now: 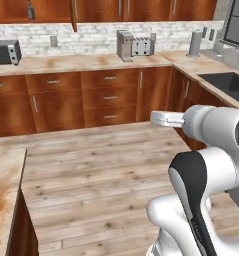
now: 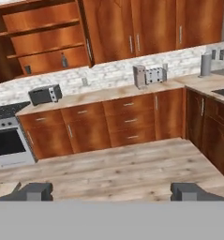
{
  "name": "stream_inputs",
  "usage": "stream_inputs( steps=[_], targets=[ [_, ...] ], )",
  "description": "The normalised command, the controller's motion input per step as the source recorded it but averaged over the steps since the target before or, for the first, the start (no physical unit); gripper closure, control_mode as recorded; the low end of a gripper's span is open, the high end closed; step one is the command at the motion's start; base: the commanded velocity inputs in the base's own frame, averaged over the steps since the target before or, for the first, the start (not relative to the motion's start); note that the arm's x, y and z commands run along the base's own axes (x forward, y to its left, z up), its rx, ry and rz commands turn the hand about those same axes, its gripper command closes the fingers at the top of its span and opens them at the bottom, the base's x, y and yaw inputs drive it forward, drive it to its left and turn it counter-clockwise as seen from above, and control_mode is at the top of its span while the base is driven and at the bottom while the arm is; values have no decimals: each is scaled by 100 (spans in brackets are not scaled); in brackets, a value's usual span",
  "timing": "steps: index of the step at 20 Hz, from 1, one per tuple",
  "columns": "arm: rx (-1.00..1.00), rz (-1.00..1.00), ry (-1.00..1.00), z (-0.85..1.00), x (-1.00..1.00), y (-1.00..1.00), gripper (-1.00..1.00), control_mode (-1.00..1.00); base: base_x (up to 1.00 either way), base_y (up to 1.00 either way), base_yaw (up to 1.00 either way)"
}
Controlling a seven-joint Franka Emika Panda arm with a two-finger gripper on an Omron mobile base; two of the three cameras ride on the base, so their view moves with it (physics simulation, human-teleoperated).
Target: There is a bowl on the dining counter. Grab a lemon wedge from the fridge and place it in the bowl. Then get the liquor bottle and glass cup from the cabinet and place them next to the bowl.
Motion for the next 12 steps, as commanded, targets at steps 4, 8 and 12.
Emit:
stream_inputs(
  steps=[4,8,12],
  targets=[
    [0,0,0,0,0,0,-100,100,100,0,8],
    [0,0,0,0,0,0,-100,100,100,0,7],
    [0,0,0,0,0,0,-100,100,100,4,3]
  ],
)
